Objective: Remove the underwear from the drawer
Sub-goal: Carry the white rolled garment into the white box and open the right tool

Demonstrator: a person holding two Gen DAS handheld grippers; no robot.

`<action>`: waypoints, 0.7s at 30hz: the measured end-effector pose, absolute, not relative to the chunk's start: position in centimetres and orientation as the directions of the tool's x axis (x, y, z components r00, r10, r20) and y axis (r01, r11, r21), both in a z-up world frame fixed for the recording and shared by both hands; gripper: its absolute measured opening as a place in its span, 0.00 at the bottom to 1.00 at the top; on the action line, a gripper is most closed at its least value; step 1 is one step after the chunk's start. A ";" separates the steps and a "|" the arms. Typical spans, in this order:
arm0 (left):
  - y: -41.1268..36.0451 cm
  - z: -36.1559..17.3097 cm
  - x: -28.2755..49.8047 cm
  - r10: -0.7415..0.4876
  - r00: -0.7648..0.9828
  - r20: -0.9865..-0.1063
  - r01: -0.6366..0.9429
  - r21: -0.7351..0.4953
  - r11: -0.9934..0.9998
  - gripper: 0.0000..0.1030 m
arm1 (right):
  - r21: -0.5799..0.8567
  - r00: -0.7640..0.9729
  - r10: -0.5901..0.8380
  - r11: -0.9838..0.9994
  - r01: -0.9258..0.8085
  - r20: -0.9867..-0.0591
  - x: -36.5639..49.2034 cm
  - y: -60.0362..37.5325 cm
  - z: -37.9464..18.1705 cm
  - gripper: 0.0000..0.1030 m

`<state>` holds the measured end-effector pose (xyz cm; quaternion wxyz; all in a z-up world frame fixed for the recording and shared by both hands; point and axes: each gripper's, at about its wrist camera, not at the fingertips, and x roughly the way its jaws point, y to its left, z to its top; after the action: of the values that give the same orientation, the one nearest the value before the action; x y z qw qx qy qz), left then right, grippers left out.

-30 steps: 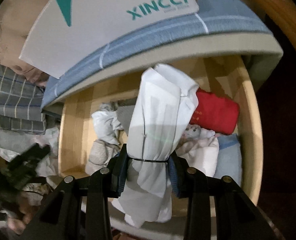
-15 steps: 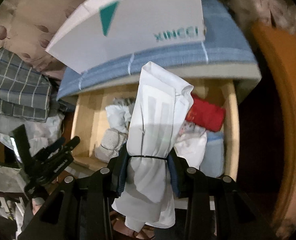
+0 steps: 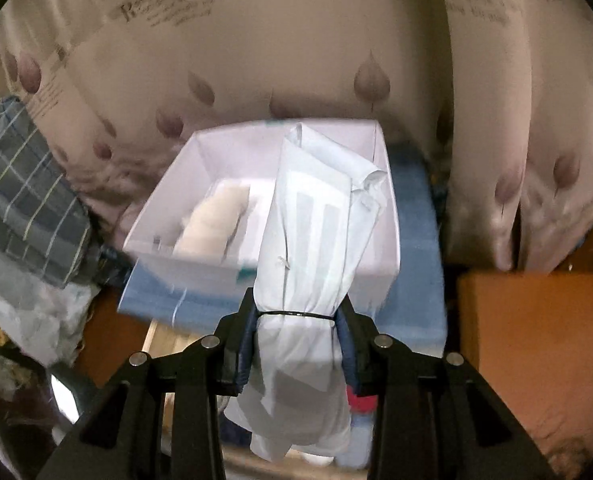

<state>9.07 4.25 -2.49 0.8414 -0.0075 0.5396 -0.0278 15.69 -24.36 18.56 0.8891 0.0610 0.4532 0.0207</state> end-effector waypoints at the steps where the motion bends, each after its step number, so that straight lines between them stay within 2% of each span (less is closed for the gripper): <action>1: 4.4 -2.6 9.1 -0.059 0.413 -0.909 0.031 -0.050 0.998 0.55 | 0.119 0.591 0.084 0.993 0.021 -0.802 16.7 -24.5 18.8 0.33; 10: 5.6 -2.8 9.3 -0.078 0.404 -0.911 -0.022 -0.095 0.995 0.55 | 0.039 0.551 -0.010 0.996 0.077 -0.834 25.9 -25.1 17.2 0.33; 21: 5.8 -2.6 9.4 -0.072 0.416 -0.907 -0.030 -0.093 0.995 0.55 | -0.014 0.381 -0.034 0.998 0.055 -0.924 31.8 -25.7 10.0 0.33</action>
<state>9.39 5.81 -2.59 0.8400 -0.0472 0.5404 -0.0126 31.84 -25.66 10.02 0.8310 0.0094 0.5555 -0.0267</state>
